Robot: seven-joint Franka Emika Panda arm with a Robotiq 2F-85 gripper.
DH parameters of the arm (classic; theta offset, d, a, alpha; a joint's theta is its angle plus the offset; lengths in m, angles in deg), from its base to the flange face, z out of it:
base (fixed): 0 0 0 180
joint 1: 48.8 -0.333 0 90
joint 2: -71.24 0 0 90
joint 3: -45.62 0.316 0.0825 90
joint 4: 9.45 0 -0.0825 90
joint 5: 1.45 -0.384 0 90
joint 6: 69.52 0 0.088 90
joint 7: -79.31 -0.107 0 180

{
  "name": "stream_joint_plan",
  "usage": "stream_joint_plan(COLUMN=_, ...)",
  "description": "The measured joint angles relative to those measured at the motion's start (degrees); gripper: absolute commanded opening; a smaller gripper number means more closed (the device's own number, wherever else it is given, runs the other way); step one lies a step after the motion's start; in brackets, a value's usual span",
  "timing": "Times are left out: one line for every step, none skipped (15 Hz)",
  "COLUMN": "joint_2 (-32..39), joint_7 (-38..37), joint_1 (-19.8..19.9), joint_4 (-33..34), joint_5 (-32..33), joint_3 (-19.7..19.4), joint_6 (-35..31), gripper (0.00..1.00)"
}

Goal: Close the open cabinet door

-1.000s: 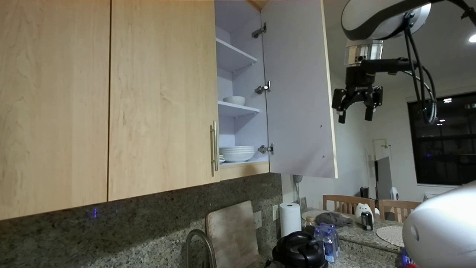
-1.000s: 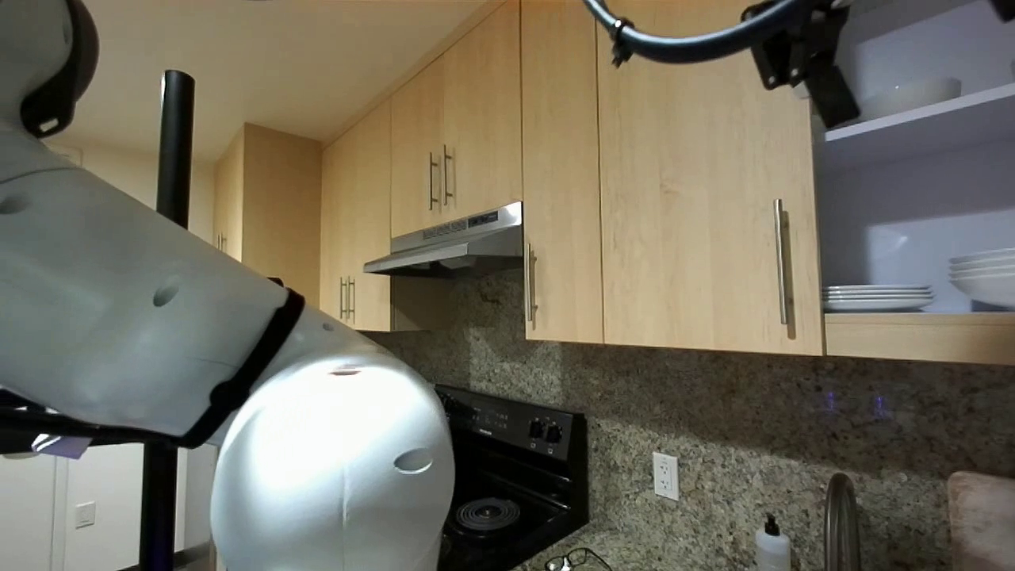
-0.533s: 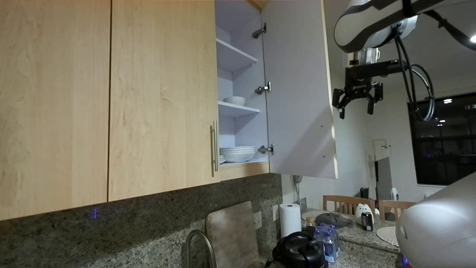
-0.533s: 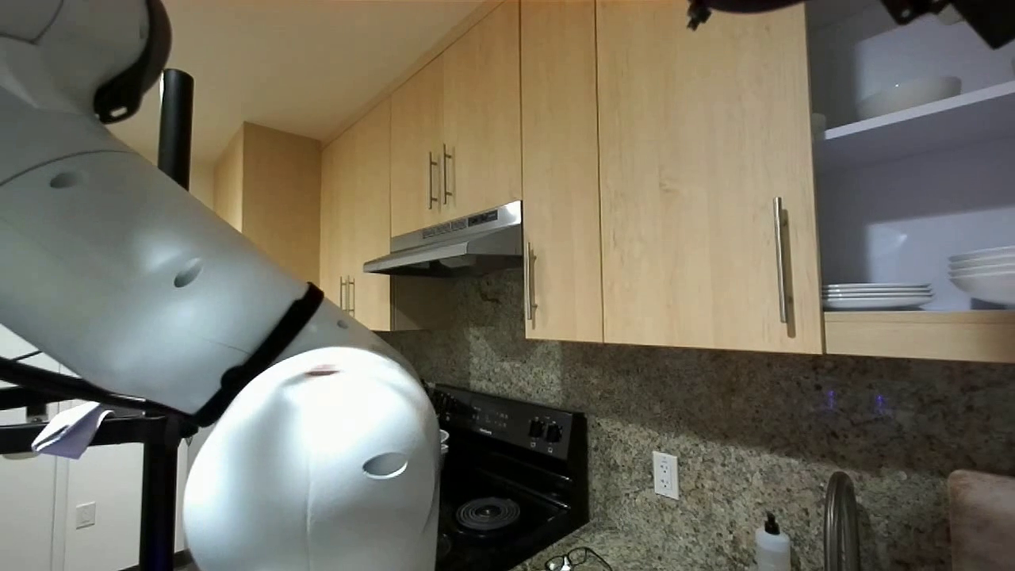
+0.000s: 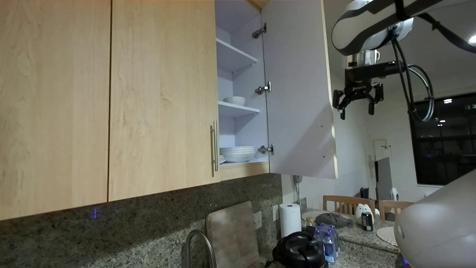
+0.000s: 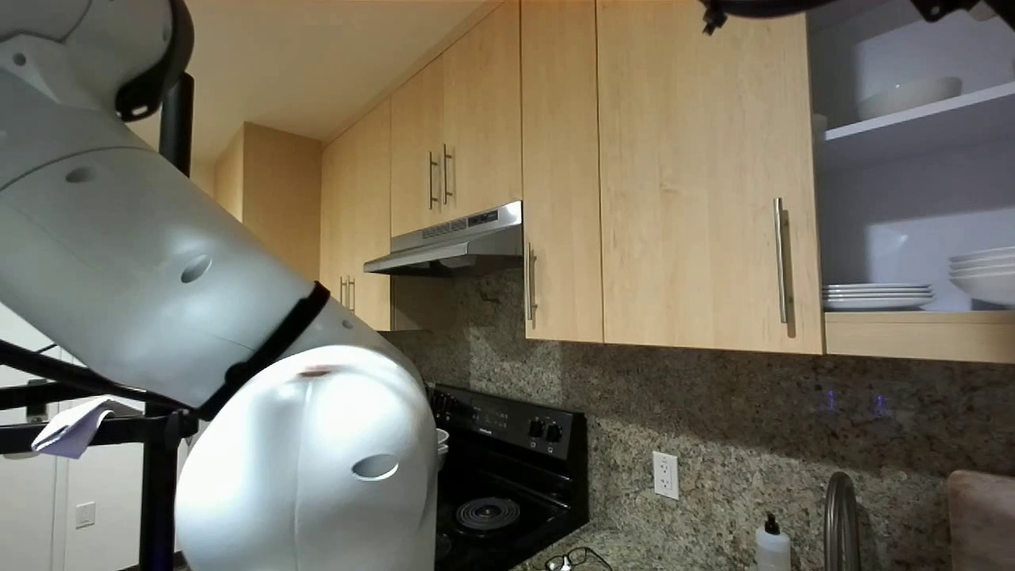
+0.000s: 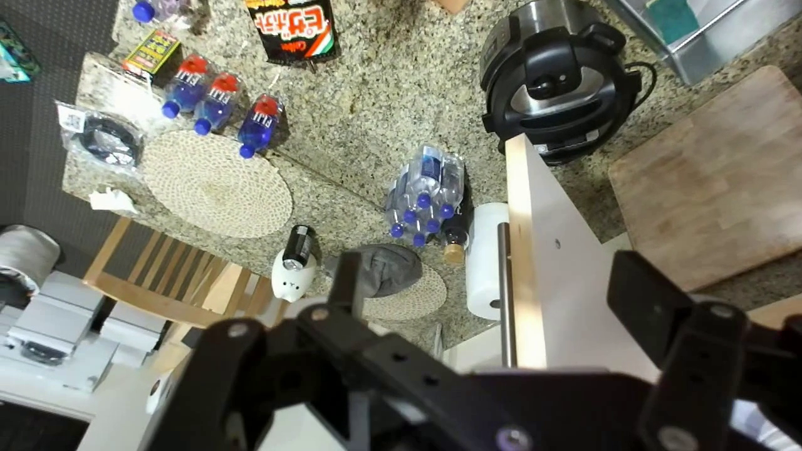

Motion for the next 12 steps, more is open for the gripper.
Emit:
stream_joint_plan(joint_2=0.4, joint_7=-0.7, joint_1=0.7, joint_4=0.4, joint_5=0.0, joint_3=-0.2, joint_6=0.0, gripper=1.0)
stream_joint_plan(joint_2=1.0, joint_7=-1.4, joint_1=1.5, joint_4=1.0, joint_5=0.0, joint_3=-0.5, joint_6=0.0, gripper=1.0)
stream_joint_plan(joint_2=2.0, joint_7=-2.3, joint_1=2.3, joint_4=1.9, joint_5=0.0, joint_3=-0.7, joint_6=-0.1, gripper=1.0)
stream_joint_plan(joint_2=3.1, joint_7=-3.3, joint_1=3.1, joint_4=2.9, joint_5=0.0, joint_3=-1.0, joint_6=-0.3, gripper=1.0)
stream_joint_plan(joint_2=4.4, joint_7=-4.2, joint_1=3.6, joint_4=4.1, joint_5=0.0, joint_3=-1.1, joint_6=-0.7, gripper=1.0)
stream_joint_plan(joint_2=5.8, joint_7=-5.1, joint_1=4.0, joint_4=5.3, joint_5=0.0, joint_3=-1.2, joint_6=-1.1, gripper=1.0)
stream_joint_plan(joint_2=7.3, joint_7=-6.3, joint_1=4.3, joint_4=6.6, joint_5=0.0, joint_3=-1.2, joint_6=-1.7, gripper=1.0)
stream_joint_plan(joint_2=8.8, joint_7=-7.5, joint_1=4.4, joint_4=7.9, joint_5=0.0, joint_3=-1.2, joint_6=-2.0, gripper=1.0)
stream_joint_plan(joint_2=10.3, joint_7=-8.8, joint_1=4.4, joint_4=9.2, joint_5=0.0, joint_3=-1.2, joint_6=-2.2, gripper=1.0)
stream_joint_plan(joint_2=11.6, joint_7=-10.1, joint_1=4.4, joint_4=10.6, joint_5=-0.2, joint_3=-1.2, joint_6=-2.2, gripper=1.0)
stream_joint_plan(joint_2=12.8, joint_7=-11.3, joint_1=4.4, joint_4=11.8, joint_5=-0.4, joint_3=-1.2, joint_6=-2.2, gripper=1.0)
stream_joint_plan(joint_2=14.0, joint_7=-12.5, joint_1=4.4, joint_4=12.9, joint_5=-0.6, joint_3=-1.2, joint_6=-2.2, gripper=1.0)
